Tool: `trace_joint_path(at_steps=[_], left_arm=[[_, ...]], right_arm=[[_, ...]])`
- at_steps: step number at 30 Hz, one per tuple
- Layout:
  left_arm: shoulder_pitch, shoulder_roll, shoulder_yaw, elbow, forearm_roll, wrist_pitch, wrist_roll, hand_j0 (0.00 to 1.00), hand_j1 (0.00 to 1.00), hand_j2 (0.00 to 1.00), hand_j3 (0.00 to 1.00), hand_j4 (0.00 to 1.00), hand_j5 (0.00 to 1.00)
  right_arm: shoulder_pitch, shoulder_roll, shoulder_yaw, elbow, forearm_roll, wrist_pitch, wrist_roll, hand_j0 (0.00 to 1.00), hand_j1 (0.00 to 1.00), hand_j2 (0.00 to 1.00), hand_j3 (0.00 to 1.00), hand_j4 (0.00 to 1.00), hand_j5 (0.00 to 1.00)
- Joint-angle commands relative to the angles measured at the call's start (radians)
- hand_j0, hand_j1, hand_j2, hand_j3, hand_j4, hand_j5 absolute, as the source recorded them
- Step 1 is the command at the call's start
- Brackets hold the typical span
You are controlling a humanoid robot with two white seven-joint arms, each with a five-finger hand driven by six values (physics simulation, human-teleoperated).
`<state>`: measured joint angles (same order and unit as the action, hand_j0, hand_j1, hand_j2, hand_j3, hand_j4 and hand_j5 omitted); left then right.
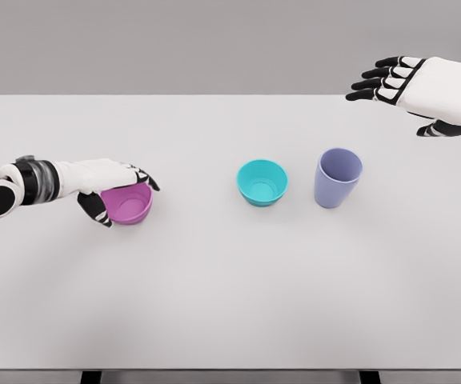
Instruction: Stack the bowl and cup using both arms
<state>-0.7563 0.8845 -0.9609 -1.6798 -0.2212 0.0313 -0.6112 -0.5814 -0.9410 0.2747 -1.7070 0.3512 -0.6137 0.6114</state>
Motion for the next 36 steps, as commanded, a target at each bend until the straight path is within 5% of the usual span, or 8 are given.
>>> trace_joint_path(at_steps=[1,36], left_arm=[[0.0,0.002,0.001,0.0,0.002,-0.001,0.0,0.76,0.76,0.76,0.76,0.76,0.76],[-0.092,-0.05,0.007,-0.051,0.01,-0.005,0.0,0.66,0.66,0.66,0.66,0.66,0.66]], right_arm=[[0.0,-0.001,0.0,0.001,-0.004,0.003,-0.001,1.0,1.0,1.0,1.0,1.0,1.0],[-0.002,-0.002,0.001,0.001,-0.004,0.003,-0.001,1.0,1.0,1.0,1.0,1.0,1.0]])
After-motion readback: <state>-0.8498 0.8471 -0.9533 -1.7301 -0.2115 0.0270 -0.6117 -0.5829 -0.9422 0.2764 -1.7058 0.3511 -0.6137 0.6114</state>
